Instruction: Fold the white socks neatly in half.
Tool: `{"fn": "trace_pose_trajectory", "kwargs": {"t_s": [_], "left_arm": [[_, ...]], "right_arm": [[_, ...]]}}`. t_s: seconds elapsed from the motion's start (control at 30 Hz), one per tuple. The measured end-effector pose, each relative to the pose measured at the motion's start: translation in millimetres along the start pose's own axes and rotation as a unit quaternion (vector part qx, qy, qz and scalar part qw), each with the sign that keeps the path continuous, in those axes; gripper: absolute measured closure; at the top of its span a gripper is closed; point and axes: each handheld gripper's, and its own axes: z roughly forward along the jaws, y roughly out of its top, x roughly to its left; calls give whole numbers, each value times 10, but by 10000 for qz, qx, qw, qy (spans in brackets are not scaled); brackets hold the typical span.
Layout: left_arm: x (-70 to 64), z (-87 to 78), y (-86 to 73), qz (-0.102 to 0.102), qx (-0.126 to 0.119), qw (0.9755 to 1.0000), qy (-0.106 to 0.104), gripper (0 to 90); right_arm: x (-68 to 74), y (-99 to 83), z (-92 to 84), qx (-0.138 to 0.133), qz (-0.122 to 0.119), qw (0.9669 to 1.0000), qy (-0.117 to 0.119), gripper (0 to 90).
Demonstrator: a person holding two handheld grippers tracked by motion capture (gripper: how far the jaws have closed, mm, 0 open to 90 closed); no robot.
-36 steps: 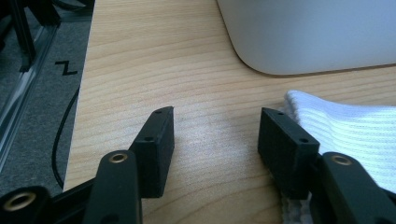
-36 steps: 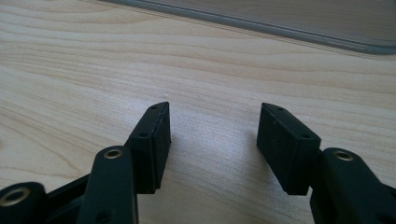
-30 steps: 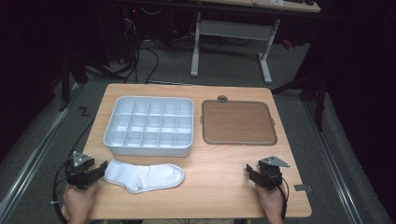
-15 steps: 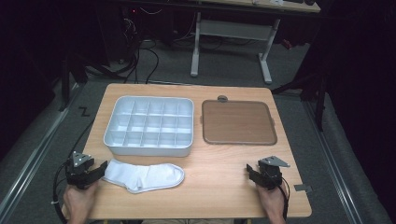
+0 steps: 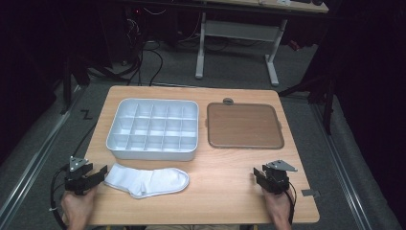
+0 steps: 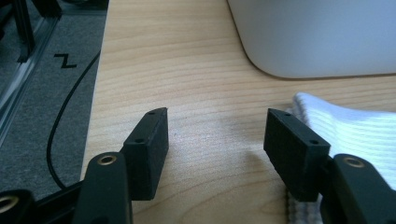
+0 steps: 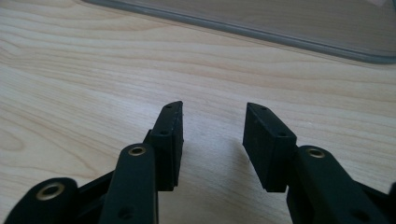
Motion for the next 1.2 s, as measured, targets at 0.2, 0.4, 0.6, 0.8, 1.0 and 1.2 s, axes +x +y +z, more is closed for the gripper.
{"fn": "trace_pose_trajectory", "kwargs": {"t_s": [0.2,0.4,0.6,0.8,1.0,1.2], "left_arm": [[-38,-89,80,-98,-40,9999,-122,398],[-121,-199,100,-207,11,9991,-375,390],[-236,-298,68,-161,99,9981,-592,400],[-294,-289,-2,-123,326,9976,-603,379],[-302,-264,-54,-192,457,9974,-525,368],[-296,-262,-108,-191,543,9972,-483,366]], "right_arm": [[93,31,-46,-110,3,9997,217,598],[265,73,-76,-188,-99,9985,509,606],[515,128,-98,-210,-282,9958,842,606],[798,194,-109,-275,-454,9903,1281,605],[1057,247,-86,-260,-671,9847,1587,604],[1352,298,-1,-211,-905,9776,1889,602]]}}
